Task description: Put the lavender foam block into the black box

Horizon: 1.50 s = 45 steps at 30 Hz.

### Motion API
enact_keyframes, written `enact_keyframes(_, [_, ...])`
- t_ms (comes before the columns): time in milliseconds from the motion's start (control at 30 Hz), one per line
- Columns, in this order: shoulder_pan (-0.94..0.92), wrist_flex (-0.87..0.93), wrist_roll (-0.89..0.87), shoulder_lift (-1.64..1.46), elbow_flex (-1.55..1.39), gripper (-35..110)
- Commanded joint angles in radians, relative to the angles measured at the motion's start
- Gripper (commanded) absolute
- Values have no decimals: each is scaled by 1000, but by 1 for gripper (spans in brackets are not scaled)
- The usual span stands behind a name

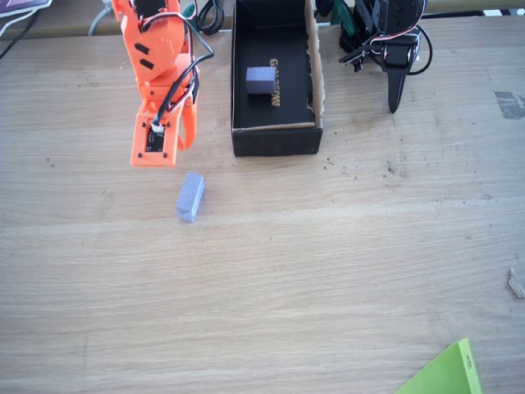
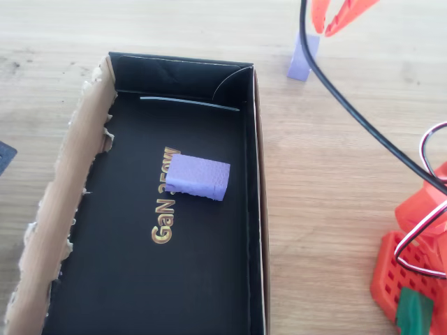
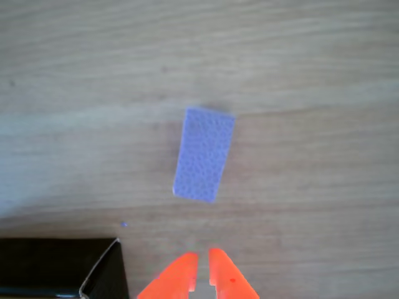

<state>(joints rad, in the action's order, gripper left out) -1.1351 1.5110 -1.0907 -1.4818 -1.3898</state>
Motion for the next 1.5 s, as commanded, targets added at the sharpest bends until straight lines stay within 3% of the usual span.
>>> enact_keyframes(0, [-25,26,15,5,74,0])
enact_keyframes(767, [-40,60,35,184,259,0])
enact_keyframes(1467, [-57,63,115,160,247,0])
